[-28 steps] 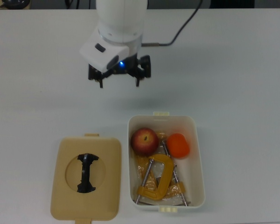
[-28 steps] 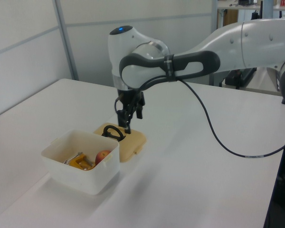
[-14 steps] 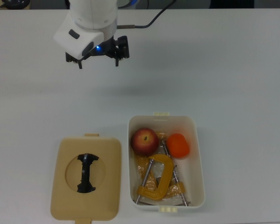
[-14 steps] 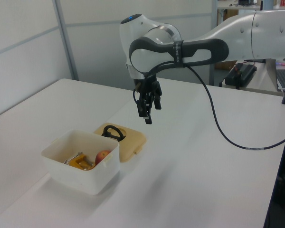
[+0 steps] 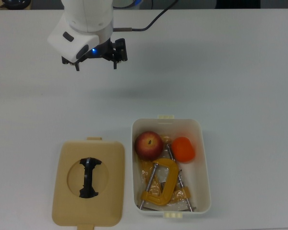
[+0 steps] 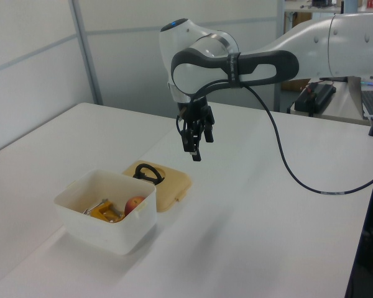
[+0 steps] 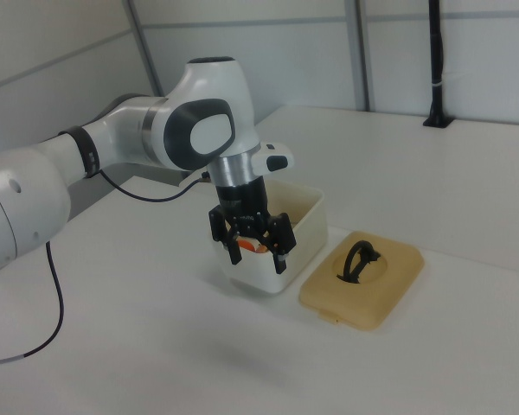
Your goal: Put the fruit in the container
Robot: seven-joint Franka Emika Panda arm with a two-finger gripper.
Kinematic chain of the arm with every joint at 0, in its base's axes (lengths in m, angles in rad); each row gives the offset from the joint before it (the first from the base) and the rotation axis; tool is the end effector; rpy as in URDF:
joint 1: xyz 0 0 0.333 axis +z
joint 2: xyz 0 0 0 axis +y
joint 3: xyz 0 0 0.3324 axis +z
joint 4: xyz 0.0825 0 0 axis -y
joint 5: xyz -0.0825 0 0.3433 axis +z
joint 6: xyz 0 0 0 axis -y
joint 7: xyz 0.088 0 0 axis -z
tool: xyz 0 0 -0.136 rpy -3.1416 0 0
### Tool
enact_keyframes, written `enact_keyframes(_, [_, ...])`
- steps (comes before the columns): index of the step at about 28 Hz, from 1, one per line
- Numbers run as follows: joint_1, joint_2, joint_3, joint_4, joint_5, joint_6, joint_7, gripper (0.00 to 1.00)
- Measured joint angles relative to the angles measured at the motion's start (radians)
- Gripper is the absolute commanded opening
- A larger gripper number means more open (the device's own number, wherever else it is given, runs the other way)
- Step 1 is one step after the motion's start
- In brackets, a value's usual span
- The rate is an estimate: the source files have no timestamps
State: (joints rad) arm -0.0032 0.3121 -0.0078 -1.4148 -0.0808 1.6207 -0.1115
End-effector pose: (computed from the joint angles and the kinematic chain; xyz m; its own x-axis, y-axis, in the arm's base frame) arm 0.6055 -0.0166 0.5080 0.9879 0.1041 -0.1146 0.1126 -0.9912 0.0698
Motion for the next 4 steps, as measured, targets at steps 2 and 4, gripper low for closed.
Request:
enact_keyframes(2, [0.000,0.001,0.000,0.000,0.000,0.000,0.000,1.00])
enact_keyframes(4, [0.000,0.002,0.000,0.000,0.000,0.000,0.000,1.00])
